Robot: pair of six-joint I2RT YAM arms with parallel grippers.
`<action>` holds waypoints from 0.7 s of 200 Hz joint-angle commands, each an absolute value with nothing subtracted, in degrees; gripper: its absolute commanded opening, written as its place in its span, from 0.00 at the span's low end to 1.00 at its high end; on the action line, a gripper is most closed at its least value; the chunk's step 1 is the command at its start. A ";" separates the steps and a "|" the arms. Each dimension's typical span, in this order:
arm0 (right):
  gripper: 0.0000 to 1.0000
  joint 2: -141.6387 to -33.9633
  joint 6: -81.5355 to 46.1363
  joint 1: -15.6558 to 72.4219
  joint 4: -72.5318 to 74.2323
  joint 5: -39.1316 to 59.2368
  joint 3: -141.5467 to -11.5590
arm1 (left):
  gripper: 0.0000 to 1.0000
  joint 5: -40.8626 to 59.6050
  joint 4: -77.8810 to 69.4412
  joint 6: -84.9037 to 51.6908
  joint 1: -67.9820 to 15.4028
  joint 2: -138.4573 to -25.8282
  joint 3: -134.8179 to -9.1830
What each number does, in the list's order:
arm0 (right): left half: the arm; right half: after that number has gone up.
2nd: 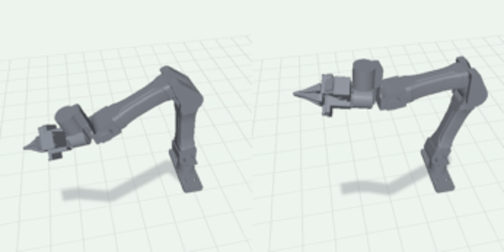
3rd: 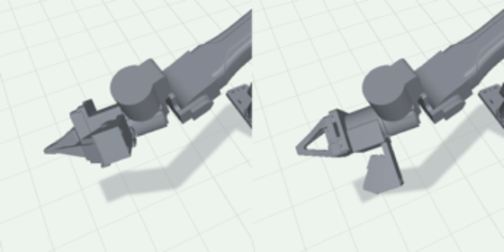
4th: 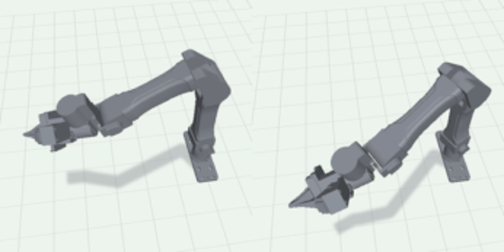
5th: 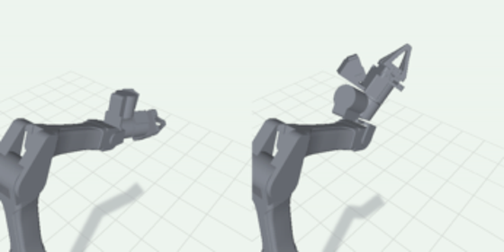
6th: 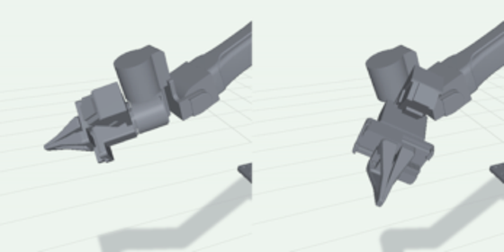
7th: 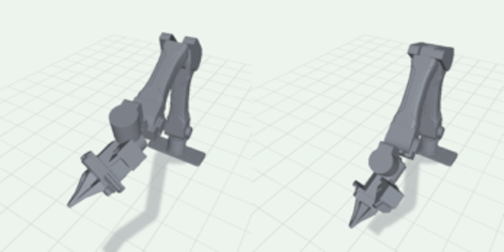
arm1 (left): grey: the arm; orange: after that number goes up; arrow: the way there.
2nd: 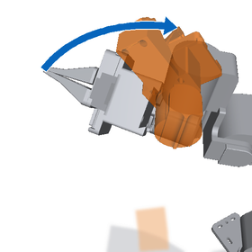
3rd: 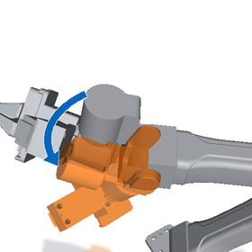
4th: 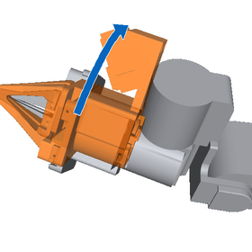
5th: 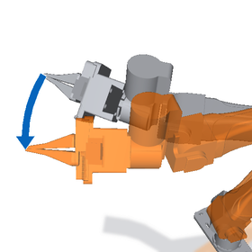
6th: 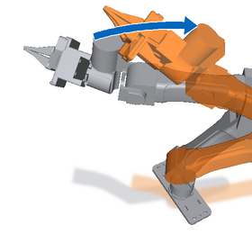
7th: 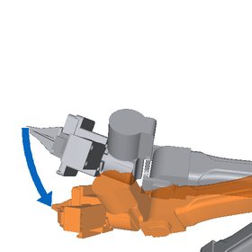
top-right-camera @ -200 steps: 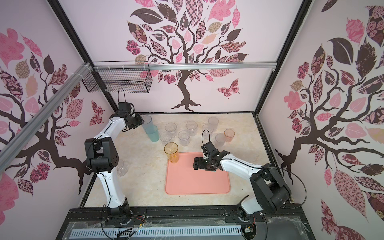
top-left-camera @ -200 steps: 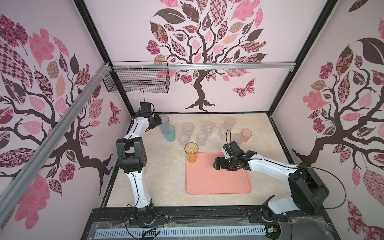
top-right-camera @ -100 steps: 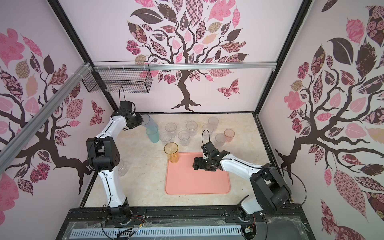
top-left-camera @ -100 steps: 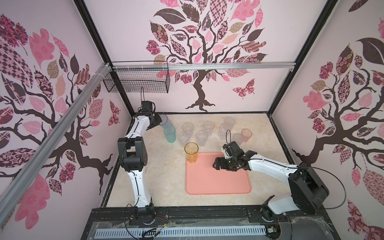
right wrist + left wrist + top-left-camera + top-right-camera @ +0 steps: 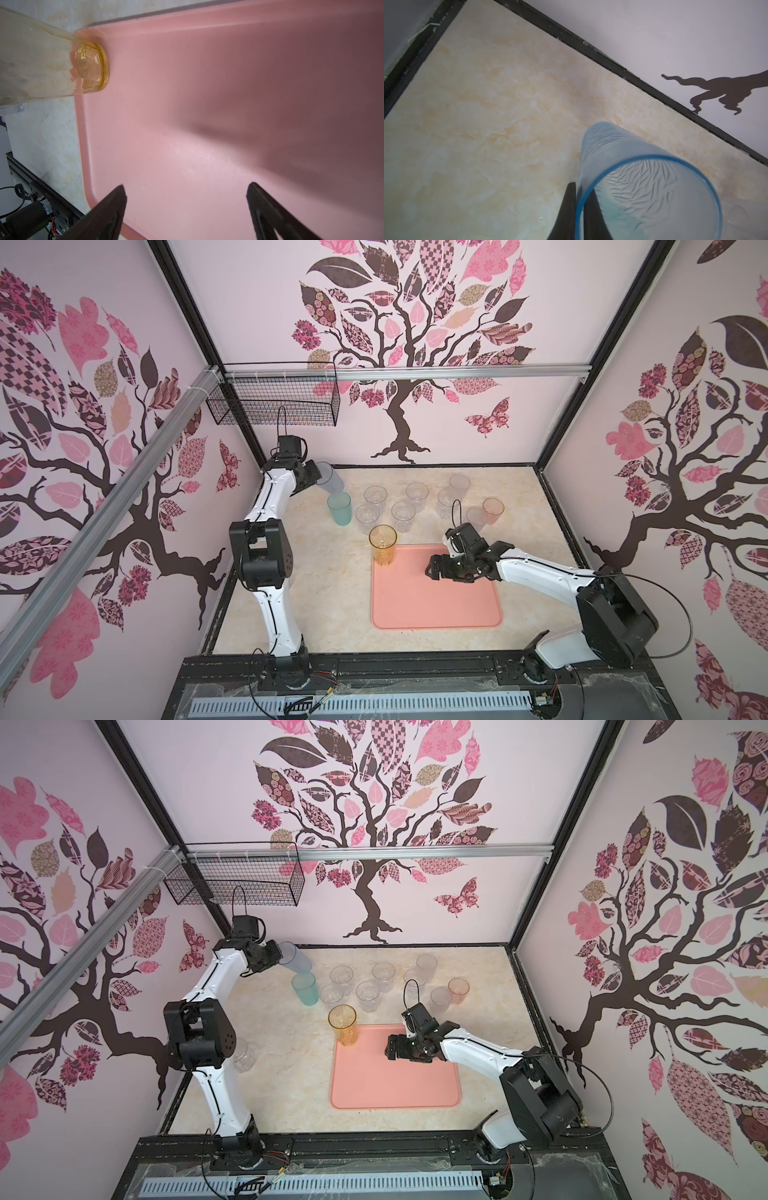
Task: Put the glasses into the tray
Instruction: 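Grasp the pale blue glass with the left gripper and lift it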
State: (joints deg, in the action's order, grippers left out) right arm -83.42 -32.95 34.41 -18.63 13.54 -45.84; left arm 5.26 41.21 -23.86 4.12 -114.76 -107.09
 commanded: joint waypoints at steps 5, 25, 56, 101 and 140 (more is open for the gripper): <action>0.93 -82.63 -32.69 34.45 -19.75 13.65 -46.59 | 0.00 4.86 39.99 -23.95 3.93 -107.05 -104.39; 0.94 -82.25 -32.66 34.45 -19.87 13.45 -46.58 | 0.00 5.08 40.56 -23.66 3.85 -103.43 -102.59; 0.94 -81.64 -32.58 34.45 -20.27 13.23 -46.71 | 0.00 5.09 41.97 -23.05 3.05 -97.56 -100.14; 0.94 -80.94 -32.43 34.45 -20.83 12.56 -46.94 | 0.00 4.81 46.25 -20.95 -0.89 -89.97 -99.05; 0.95 -80.26 -32.17 34.35 -21.99 11.15 -48.05 | 0.00 2.71 49.53 -20.06 -9.25 -85.32 -99.46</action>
